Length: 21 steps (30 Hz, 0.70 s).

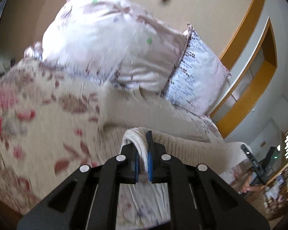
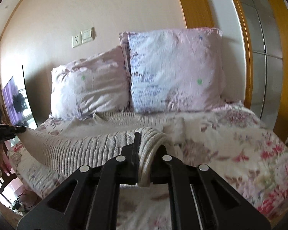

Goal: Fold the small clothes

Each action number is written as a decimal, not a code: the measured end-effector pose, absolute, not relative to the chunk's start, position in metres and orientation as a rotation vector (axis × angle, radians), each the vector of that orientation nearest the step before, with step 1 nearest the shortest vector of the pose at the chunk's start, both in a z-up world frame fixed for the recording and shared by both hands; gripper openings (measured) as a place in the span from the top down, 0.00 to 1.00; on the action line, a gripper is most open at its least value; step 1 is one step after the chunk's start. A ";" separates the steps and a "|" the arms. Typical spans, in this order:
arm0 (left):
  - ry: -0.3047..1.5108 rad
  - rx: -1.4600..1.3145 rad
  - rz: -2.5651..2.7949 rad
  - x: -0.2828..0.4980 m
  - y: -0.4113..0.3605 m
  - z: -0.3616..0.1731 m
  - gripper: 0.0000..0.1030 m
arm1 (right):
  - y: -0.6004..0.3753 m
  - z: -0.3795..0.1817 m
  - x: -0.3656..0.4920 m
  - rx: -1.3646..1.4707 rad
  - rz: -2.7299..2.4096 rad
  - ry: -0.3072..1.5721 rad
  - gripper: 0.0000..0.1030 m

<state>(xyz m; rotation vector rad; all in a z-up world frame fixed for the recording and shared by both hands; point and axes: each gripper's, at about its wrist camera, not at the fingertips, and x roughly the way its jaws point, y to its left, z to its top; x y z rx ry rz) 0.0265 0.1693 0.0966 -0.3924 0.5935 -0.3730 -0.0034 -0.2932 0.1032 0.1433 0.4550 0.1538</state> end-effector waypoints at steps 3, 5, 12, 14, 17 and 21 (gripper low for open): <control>0.569 -0.350 -0.350 0.054 0.162 0.113 0.94 | -0.292 0.110 0.018 0.134 0.141 0.452 0.93; 0.561 -0.339 -0.338 0.071 0.158 0.121 0.94 | -0.291 0.113 0.040 0.135 0.125 0.456 0.93; 0.558 -0.360 -0.286 0.162 0.148 0.125 0.94 | -0.299 0.103 0.119 0.191 0.096 0.492 0.93; 0.580 -0.384 -0.275 0.185 0.146 0.116 0.94 | -0.303 0.091 0.138 0.226 0.086 0.520 0.93; 0.653 -0.420 -0.250 0.224 0.142 0.087 0.94 | -0.315 0.054 0.178 0.301 0.052 0.642 0.93; 0.775 -0.481 -0.220 0.258 0.142 0.043 0.94 | -0.327 0.003 0.211 0.385 0.013 0.818 0.93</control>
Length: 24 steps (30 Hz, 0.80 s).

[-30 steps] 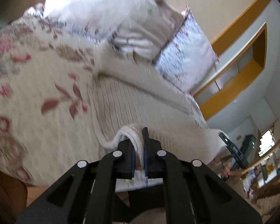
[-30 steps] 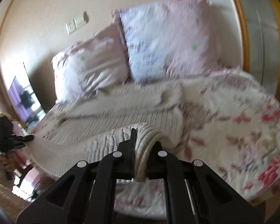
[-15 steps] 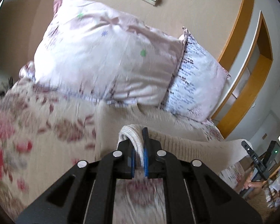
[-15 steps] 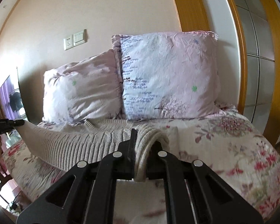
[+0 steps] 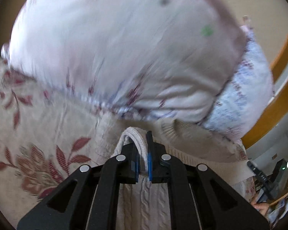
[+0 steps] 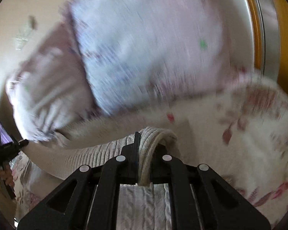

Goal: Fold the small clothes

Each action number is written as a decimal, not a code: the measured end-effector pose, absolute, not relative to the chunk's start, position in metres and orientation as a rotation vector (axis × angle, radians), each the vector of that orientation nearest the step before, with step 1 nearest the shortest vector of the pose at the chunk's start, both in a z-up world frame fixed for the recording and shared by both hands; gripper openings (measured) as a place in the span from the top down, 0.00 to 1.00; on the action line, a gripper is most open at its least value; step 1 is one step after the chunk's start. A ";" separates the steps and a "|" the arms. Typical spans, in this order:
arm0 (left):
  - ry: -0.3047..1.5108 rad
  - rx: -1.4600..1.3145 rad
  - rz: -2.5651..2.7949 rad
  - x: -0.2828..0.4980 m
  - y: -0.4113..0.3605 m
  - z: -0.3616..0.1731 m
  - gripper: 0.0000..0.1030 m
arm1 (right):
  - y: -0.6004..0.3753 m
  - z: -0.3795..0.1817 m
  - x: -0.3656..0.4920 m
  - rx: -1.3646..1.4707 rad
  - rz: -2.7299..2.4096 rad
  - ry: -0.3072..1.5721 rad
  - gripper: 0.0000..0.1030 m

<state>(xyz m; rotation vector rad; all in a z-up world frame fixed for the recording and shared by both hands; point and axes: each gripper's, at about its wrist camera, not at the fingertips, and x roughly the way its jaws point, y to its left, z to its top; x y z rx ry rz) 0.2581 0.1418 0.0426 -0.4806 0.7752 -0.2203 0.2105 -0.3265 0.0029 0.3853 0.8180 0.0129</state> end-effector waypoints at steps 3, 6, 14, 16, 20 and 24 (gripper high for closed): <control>0.813 -0.556 -0.225 0.264 0.150 0.025 0.93 | -0.332 -0.011 0.219 0.426 0.013 0.841 0.93; 0.828 -0.602 -0.227 0.266 0.155 0.018 0.92 | -0.340 -0.015 0.231 0.518 0.006 0.877 0.90; 0.776 -0.674 -0.210 0.277 0.165 0.038 0.55 | -0.350 0.005 0.255 0.637 0.006 0.834 0.63; 0.756 -0.661 -0.211 0.269 0.170 0.046 0.54 | -0.349 0.014 0.248 0.615 0.014 0.814 0.63; 0.759 -0.601 -0.209 0.252 0.176 0.052 0.54 | -0.344 0.030 0.223 0.514 0.006 0.796 0.64; 0.779 -0.547 -0.210 0.228 0.179 0.049 0.54 | -0.349 0.030 0.202 0.467 0.002 0.831 0.64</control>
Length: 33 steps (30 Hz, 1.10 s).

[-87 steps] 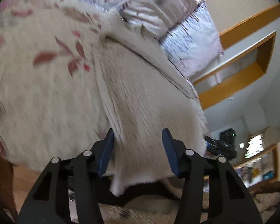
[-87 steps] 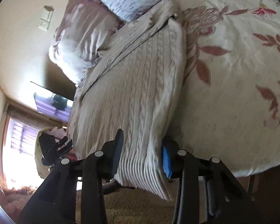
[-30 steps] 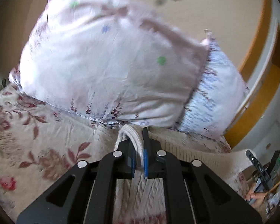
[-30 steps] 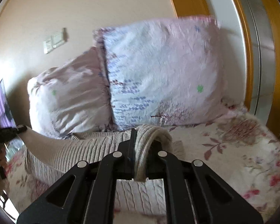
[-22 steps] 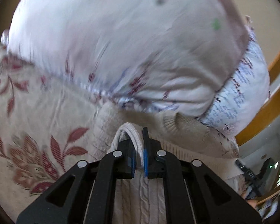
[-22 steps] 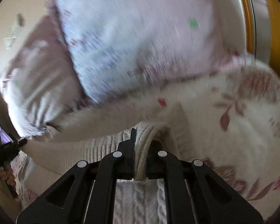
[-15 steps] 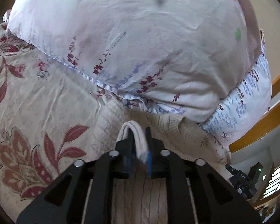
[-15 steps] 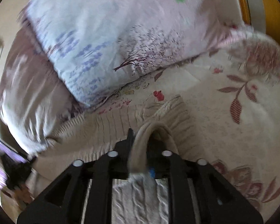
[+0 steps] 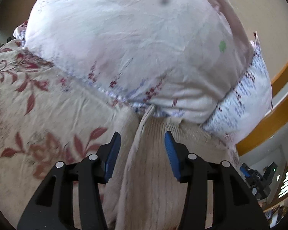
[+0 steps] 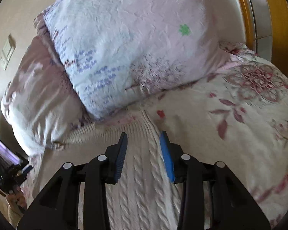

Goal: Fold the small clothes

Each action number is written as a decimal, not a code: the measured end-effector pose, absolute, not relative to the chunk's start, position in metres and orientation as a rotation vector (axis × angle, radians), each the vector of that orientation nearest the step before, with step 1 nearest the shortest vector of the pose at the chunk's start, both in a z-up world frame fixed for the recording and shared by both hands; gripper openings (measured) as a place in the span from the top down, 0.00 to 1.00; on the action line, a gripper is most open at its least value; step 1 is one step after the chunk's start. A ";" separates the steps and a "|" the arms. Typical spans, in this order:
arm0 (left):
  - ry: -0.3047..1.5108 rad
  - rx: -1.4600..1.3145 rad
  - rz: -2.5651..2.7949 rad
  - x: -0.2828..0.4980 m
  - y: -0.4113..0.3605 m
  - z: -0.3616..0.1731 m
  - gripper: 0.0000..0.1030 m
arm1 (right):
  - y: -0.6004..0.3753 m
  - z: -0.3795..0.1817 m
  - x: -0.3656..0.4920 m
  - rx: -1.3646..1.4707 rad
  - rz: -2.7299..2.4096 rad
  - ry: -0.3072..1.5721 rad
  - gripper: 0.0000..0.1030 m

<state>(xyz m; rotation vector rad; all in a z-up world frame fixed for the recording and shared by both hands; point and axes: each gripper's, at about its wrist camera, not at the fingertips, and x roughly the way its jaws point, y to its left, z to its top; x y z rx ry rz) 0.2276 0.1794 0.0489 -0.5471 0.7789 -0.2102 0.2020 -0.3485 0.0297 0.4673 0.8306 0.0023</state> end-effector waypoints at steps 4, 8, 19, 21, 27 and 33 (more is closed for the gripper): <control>0.797 -0.484 -0.202 0.208 0.179 0.042 0.55 | -0.348 0.020 0.185 0.416 -0.001 0.878 0.64; 0.821 -0.452 -0.198 0.198 0.173 0.033 0.55 | -0.345 0.009 0.176 0.372 -0.020 0.914 0.66; 0.886 -0.375 -0.203 0.191 0.160 0.015 0.88 | -0.332 0.007 0.160 0.299 -0.030 0.901 0.92; 0.889 -0.384 -0.209 0.191 0.162 0.016 0.90 | -0.331 0.011 0.154 0.305 -0.034 0.897 0.92; 0.894 -0.387 -0.219 0.189 0.164 0.016 0.92 | -0.333 0.010 0.140 0.312 -0.077 0.928 0.92; 0.894 -0.401 -0.223 0.187 0.166 0.013 0.92 | -0.333 -0.002 0.155 0.272 -0.143 0.950 0.92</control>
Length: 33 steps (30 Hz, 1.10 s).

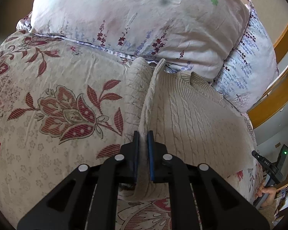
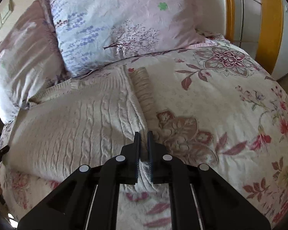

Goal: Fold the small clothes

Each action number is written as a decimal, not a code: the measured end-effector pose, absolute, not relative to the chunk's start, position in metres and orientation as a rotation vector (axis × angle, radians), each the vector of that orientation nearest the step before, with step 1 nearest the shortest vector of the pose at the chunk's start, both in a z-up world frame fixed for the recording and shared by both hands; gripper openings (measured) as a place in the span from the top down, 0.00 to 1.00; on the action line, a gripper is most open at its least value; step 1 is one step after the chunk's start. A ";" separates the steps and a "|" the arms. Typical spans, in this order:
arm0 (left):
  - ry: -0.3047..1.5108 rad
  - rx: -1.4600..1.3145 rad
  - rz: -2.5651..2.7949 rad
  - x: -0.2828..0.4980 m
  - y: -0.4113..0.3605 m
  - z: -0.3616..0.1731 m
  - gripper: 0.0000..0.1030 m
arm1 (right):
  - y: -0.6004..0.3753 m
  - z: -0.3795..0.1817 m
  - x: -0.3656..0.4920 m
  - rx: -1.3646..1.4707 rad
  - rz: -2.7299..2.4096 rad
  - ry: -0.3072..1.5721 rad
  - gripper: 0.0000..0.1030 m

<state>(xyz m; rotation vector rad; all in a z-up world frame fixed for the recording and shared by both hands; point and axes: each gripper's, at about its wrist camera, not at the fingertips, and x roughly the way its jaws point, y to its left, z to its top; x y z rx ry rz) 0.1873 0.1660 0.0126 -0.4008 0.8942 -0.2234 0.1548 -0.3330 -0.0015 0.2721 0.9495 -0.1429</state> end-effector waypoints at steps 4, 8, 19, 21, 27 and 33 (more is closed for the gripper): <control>0.890 -0.400 -0.223 0.184 0.167 0.012 0.90 | -0.324 -0.004 0.160 0.195 -0.162 0.984 0.91; 0.840 -0.366 -0.211 0.175 0.166 0.028 0.72 | -0.318 0.017 0.153 0.191 -0.170 0.924 0.67; 0.850 -0.275 -0.261 0.179 0.126 0.028 0.53 | -0.256 -0.002 0.175 0.012 -0.026 1.018 0.49; 0.861 -0.272 -0.266 0.177 0.127 0.020 0.53 | -0.256 -0.005 0.167 0.011 -0.013 0.993 0.48; 0.856 -0.300 -0.290 0.173 0.132 0.023 0.48 | -0.257 -0.003 0.160 0.028 -0.004 1.051 0.44; 0.827 -0.490 -0.247 0.188 0.170 0.033 0.35 | -0.240 0.016 0.177 0.054 0.045 1.004 0.41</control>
